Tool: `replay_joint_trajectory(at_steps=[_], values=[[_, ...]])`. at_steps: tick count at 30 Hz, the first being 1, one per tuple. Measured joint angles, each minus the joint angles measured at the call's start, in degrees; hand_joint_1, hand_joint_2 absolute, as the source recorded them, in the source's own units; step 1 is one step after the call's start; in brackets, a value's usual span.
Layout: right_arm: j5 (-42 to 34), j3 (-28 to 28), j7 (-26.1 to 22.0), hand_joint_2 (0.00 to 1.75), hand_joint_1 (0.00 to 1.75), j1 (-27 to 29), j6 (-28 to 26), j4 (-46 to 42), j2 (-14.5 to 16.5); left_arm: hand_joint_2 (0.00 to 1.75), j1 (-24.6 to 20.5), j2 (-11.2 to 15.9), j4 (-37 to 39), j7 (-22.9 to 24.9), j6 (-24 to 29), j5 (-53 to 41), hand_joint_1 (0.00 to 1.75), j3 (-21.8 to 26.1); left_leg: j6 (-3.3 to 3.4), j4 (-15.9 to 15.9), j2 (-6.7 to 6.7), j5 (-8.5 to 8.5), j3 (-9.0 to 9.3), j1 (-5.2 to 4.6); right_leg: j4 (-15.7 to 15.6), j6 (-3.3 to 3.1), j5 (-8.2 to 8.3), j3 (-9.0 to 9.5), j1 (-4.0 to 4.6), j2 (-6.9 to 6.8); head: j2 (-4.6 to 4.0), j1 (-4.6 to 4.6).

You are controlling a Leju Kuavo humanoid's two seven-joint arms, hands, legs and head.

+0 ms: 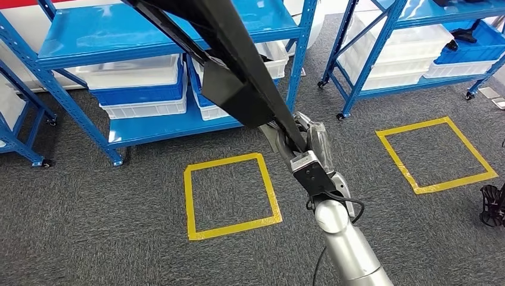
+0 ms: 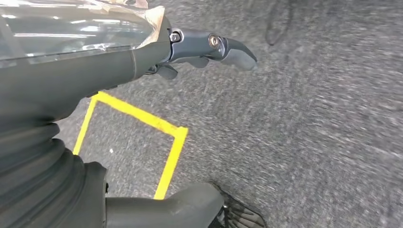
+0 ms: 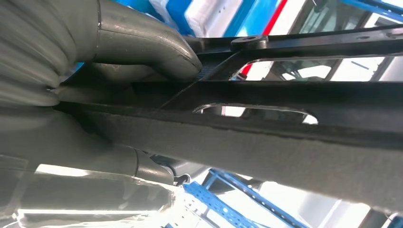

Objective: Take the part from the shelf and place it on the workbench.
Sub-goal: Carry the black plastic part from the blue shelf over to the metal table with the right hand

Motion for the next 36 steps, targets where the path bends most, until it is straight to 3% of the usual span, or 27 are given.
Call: replay_joint_trajectory(at_steps=[1, 2, 4, 5, 6, 10, 12, 14, 16, 17, 18, 20, 21, 22, 24, 25, 27, 29, 31, 32, 33, 35, 36], values=[[-0.27, 0.09, -0.08, 1.75, 1.75, -0.05, 0.11, 0.44, -0.03, 1.75, 0.09, -0.07, 0.01, 0.41, 0.25, 0.19, 0.0, 0.28, -0.09, 0.11, -0.03, 0.01, -0.04, 0.12, 0.28, 0.64, 0.46, -0.26, -0.38, -0.01, 0.0, 0.01], [-0.58, 0.19, -0.16, 1.75, 1.75, -0.17, 0.25, 0.84, -0.04, 1.75, 0.16, -0.15, 0.01, 0.8, 0.5, 0.37, 0.0, 0.59, -0.29, 0.33, -0.08, -0.02, -0.09, 0.32, -1.9, 1.48, 1.87, 0.68, -0.82, -0.03, 0.0, 0.01], [-1.52, 0.42, -0.31, 1.75, 1.75, -0.68, 0.5, 1.48, -0.05, 1.75, 0.22, -0.23, 0.01, 1.29, 0.81, 0.57, 0.0, 1.07, -1.07, 1.11, -0.24, -0.23, -0.43, 0.68, -9.69, 3.06, 5.23, 4.2, -1.59, 0.04, 0.0, 0.02], [-2.17, 0.55, -0.36, 1.75, 1.75, -0.97, 0.68, 1.72, -0.03, 1.75, 0.21, -0.23, 0.01, 1.43, 0.92, 0.65, 0.0, 1.27, -1.6, 1.59, -0.33, -0.33, -0.71, 0.72, -12.67, 3.28, 6.31, 5.53, -1.7, 0.22, 0.0, 0.0], [-2.92, 0.66, -0.37, 1.75, 1.75, -1.17, 0.89, 1.94, -0.02, 1.75, 0.21, -0.22, 0.01, 1.47, 0.99, 0.69, 0.0, 1.42, -2.11, 1.92, -0.42, -0.32, -1.0, 0.68, -14.08, 3.11, 6.75, 6.05, -1.66, 0.42, 0.0, -0.05], [-5.81, 0.93, -0.34, 1.75, 1.75, -1.45, 1.68, 2.47, -0.08, 1.75, 0.55, -0.38, 0.01, 1.24, 0.91, 0.81, 0.0, 2.08, -3.5, 2.45, -0.35, -0.45, -1.8, 1.02, -13.94, 1.08, 7.49, 5.36, -1.41, 1.05, 0.0, -0.2], [-6.6, 1.01, -0.34, 1.75, 1.75, -1.46, 1.7, 2.53, -0.11, 1.75, 0.65, -0.41, 0.01, 0.94, 0.71, 0.75, 0.0, 2.36, -3.72, 7.1, -0.33, -3.86, -3.76, 1.21, -14.03, 0.14, 8.04, 5.03, -1.45, 1.36, 0.0, -0.27], [-7.02, 1.07, -0.33, 1.75, 1.75, -1.22, 1.58, 2.53, -0.15, 1.75, 0.68, -0.4, 0.01, 0.56, 0.4, 0.52, 0.0, 2.54, -3.72, 15.35, -0.37, -8.4, -7.03, 1.14, -14.01, -0.45, 8.39, 4.56, -1.01, 1.71, 0.0, -0.31], [-7.14, 1.09, -0.23, 1.75, 1.75, -0.73, 1.28, 2.52, -0.2, 1.75, 0.79, -0.4, 0.01, 0.2, 0.14, 0.15, 0.0, 2.59, -3.4, 19.54, -0.38, -9.75, -8.31, 1.06, -14.0, -0.79, 8.66, 4.19, -0.55, 2.37, 0.0, -0.32], [-7.13, 1.09, -0.1, 1.75, 1.75, -0.48, 1.13, 2.5, -0.22, 1.75, 0.85, -0.42, 0.01, 0.08, 0.09, -0.05, 0.0, 2.59, -3.06, 18.34, -0.47, -8.89, -7.27, 0.97, -13.99, -0.9, 8.78, 4.09, -0.35, 2.84, 0.0, -0.32], [-7.08, 1.09, 0.08, 1.75, 1.75, -0.26, 0.97, 2.38, -0.25, 1.75, 0.9, -0.43, 0.01, -0.03, 0.07, -0.21, 0.0, 2.59, -2.52, 14.81, -1.02, -7.22, -5.02, 0.84, -13.99, -0.92, 8.89, 4.06, -0.19, 3.4, 0.0, -0.32], [-6.97, 1.09, 0.34, 1.75, 1.75, -0.05, 0.63, 2.02, -0.3, 1.75, 0.94, -0.34, 0.01, -0.2, 0.02, -0.47, 0.0, 2.59, -1.2, 6.86, -3.78, -4.6, -0.34, 0.65, -13.94, -0.72, 9.11, 3.92, 0.09, 4.46, 0.0, -0.27], [-6.92, 1.09, 0.44, 1.75, 1.75, 0.02, 0.46, 1.84, -0.32, 1.75, 0.97, -0.25, 0.01, -0.32, -0.01, -0.61, 0.0, 2.58, -0.71, 4.28, -4.98, -4.03, 1.13, 0.52, -13.91, -0.47, 9.27, 3.73, 0.03, 4.98, 0.0, -0.3], [-6.92, 1.09, 0.51, 1.75, 1.75, 0.11, 0.31, 1.68, -0.35, 1.75, 1.0, -0.19, 0.01, -0.39, -0.06, -0.73, 0.0, 2.57, -0.43, 3.31, -5.62, -4.05, 1.63, 0.38, -13.91, -0.17, 9.45, 3.49, -0.11, 5.52, 0.0, -0.31], [-6.85, 1.03, 0.69, 1.75, 1.75, 0.47, 0.05, 1.27, -0.49, 1.75, 1.04, -0.15, 0.0, -0.51, -0.18, -0.98, 0.0, 2.57, -0.32, 2.52, -4.51, -3.76, 1.92, 0.19, -14.09, 0.67, 9.93, 3.01, -0.3, 6.74, 0.0, -0.39], [-6.79, 0.98, 0.75, 1.75, 1.75, 0.69, -0.06, 1.04, -0.61, 1.75, 1.03, -0.17, -0.01, -0.56, -0.25, -1.04, 0.0, 2.57, -0.28, 1.92, -3.71, -3.39, 2.13, 0.23, -13.85, 0.98, 9.88, 2.6, -0.22, 6.35, 0.0, -0.38], [-6.68, 0.89, 0.81, 1.75, 1.75, 0.9, -0.22, 0.67, -0.91, 1.75, 1.04, -0.2, -0.01, -0.7, -0.38, -1.11, 0.0, 2.57, -0.15, 0.62, -1.87, -2.6, 2.53, 0.44, -10.6, 1.08, 8.06, 0.72, 0.08, 3.64, 0.0, -0.17], [-6.66, 0.87, 0.84, 1.75, 1.75, 1.01, -0.31, 0.51, -1.12, 1.75, 1.1, -0.2, -0.01, -0.81, -0.46, -1.13, 0.0, 2.57, -0.17, 0.3, -0.08, -2.31, 2.43, 0.33, -3.08, 0.82, 4.42, -2.75, 0.08, 1.07, 0.0, 0.06], [-6.69, 0.86, 0.91, 1.75, 1.75, 1.33, -0.34, 0.48, -1.29, 1.75, 1.12, -0.23, -0.01, -0.83, -0.49, -1.14, 0.0, 2.57, -0.31, 0.33, 1.63, -2.25, 2.2, 0.19, 2.36, 0.98, 2.39, -4.92, 0.09, 0.55, 0.0, 0.08], [-6.73, 0.83, 0.97, 1.75, 1.75, 1.49, -0.35, 0.48, -1.41, 1.75, 1.11, -0.26, -0.01, -0.83, -0.5, -1.14, 0.0, 2.57, -0.34, 0.33, 2.42, -2.23, 2.16, 0.14, 1.75, 1.22, 2.73, -4.26, 0.1, 0.35, 0.0, 0.08], [-6.79, 0.77, 1.03, 1.75, 1.75, 1.59, -0.36, 0.48, -1.51, 1.75, 1.09, -0.28, -0.01, -0.83, -0.51, -1.13, 0.0, 2.57, -0.37, 0.33, 3.12, -2.22, 2.2, 0.11, -1.21, 1.49, 3.83, -2.38, 0.14, -0.08, 0.0, 0.08], [-6.92, 0.64, 1.09, 1.75, 1.75, 1.49, -0.37, 0.46, -1.66, 1.75, 1.05, -0.34, -0.01, -0.82, -0.51, -1.12, 0.0, 2.57, -0.64, 0.5, 4.34, -2.34, 2.35, -0.13, -10.06, 1.63, 6.52, 2.89, 0.51, -2.43, 0.0, 0.14], [-6.96, 0.61, 1.1, 1.75, 1.75, 1.34, -0.37, 0.46, -1.67, 1.75, 1.04, -0.35, -0.01, -0.81, -0.5, -1.1, 0.0, 2.58, -0.89, 0.63, 4.9, -2.41, 2.36, -0.35, -13.19, 1.29, 7.46, 4.66, 0.74, -3.44, 0.0, 0.1]])
